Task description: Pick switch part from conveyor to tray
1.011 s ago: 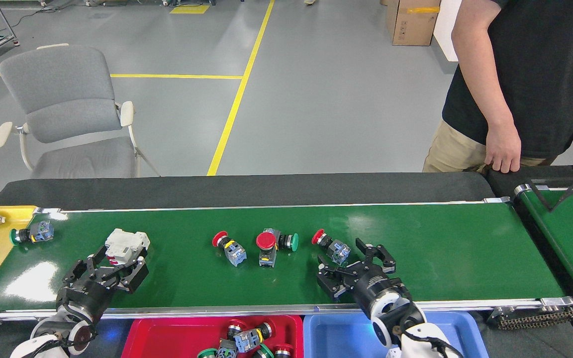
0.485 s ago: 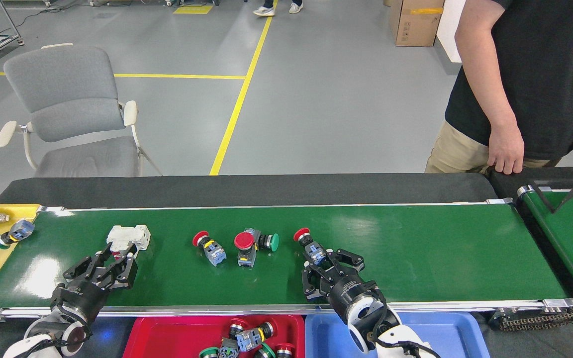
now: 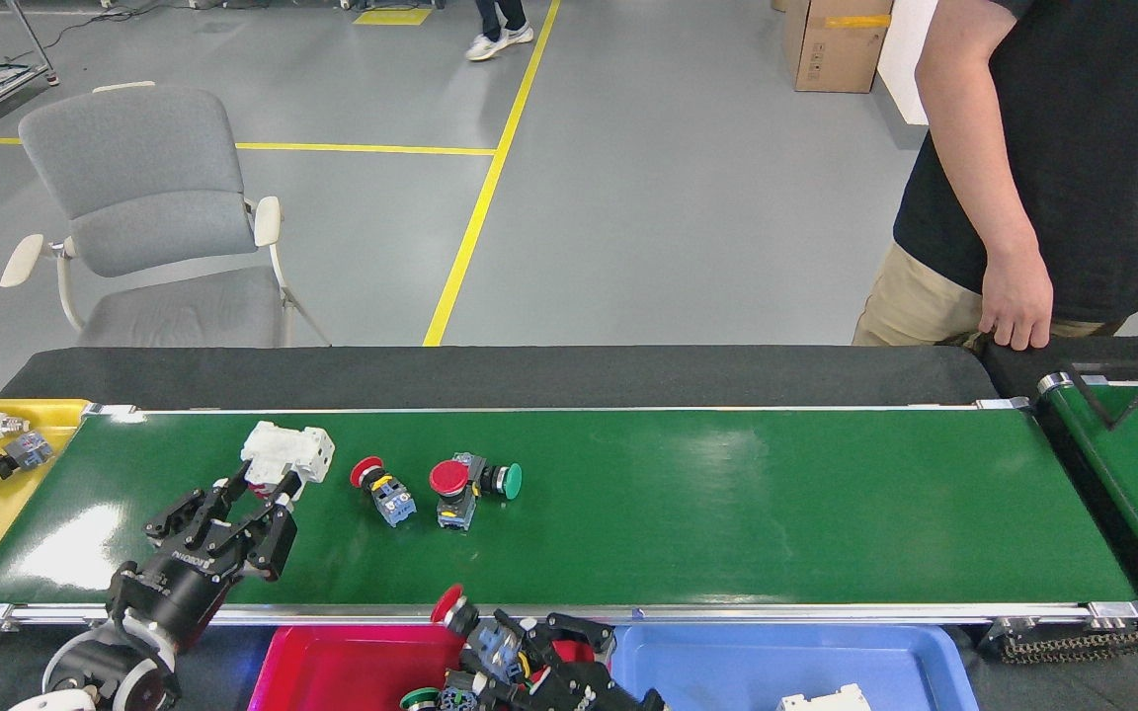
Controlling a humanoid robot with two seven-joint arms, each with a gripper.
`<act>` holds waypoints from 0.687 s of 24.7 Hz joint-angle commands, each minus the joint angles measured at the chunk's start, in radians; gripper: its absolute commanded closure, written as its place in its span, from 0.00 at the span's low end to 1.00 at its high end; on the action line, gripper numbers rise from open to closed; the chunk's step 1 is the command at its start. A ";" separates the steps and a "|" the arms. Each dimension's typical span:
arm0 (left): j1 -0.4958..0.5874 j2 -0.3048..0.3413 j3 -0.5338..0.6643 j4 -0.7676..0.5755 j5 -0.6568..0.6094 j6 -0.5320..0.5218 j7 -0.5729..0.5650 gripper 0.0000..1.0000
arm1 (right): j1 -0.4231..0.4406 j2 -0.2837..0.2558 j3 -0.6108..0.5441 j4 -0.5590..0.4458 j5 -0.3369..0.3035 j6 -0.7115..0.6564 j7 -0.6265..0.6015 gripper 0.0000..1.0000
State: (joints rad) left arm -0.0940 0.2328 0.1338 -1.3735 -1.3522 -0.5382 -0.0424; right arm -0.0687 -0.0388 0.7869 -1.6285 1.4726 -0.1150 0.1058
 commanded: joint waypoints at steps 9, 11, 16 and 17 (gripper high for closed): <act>0.043 -0.082 -0.068 -0.168 -0.001 0.004 -0.056 0.94 | 0.115 0.046 -0.495 -0.056 -0.034 0.299 -0.201 0.00; 0.065 -0.115 -0.095 -0.223 -0.002 0.003 -0.068 0.93 | 0.181 0.042 -0.610 -0.057 -0.057 0.307 -0.215 0.00; 0.140 -0.233 -0.336 -0.352 -0.077 0.056 -0.119 0.93 | 0.291 -0.026 -0.744 -0.077 -0.083 0.284 -0.215 0.00; 0.148 -0.265 -0.387 -0.360 -0.120 0.073 -0.119 0.93 | 0.291 -0.035 -0.759 -0.077 -0.113 0.267 -0.215 0.00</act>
State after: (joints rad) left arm 0.0559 -0.0141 -0.2205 -1.7091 -1.4489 -0.4921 -0.1538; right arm 0.2278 -0.0628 0.0415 -1.6875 1.3710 0.1755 -0.0979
